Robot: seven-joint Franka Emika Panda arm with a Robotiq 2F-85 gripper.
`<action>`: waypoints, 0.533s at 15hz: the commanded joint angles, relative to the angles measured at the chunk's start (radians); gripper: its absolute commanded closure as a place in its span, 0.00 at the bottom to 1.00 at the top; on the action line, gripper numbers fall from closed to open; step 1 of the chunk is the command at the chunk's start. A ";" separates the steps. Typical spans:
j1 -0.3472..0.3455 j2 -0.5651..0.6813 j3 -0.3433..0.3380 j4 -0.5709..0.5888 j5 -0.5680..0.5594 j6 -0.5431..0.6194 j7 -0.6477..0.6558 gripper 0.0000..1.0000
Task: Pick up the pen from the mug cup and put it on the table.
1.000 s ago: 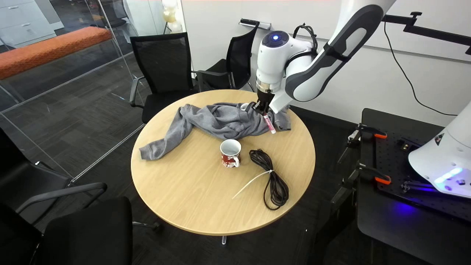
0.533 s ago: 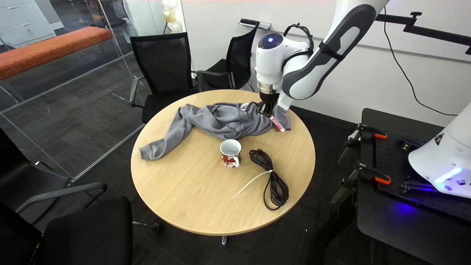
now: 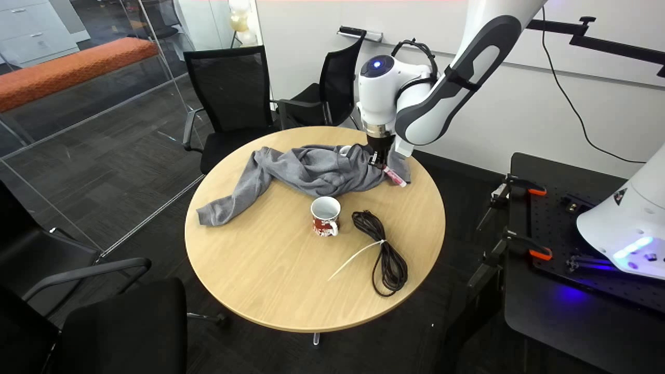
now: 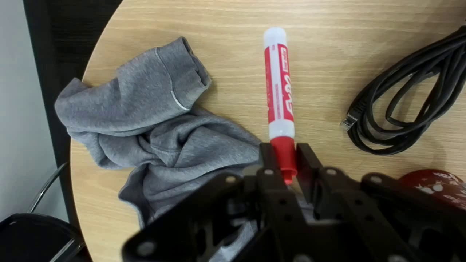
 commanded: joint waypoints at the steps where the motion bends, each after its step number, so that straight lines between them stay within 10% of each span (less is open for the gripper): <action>1: -0.037 0.033 0.033 0.030 0.023 -0.011 -0.033 0.95; 8: -0.108 0.147 0.089 0.118 0.073 -0.022 -0.124 0.95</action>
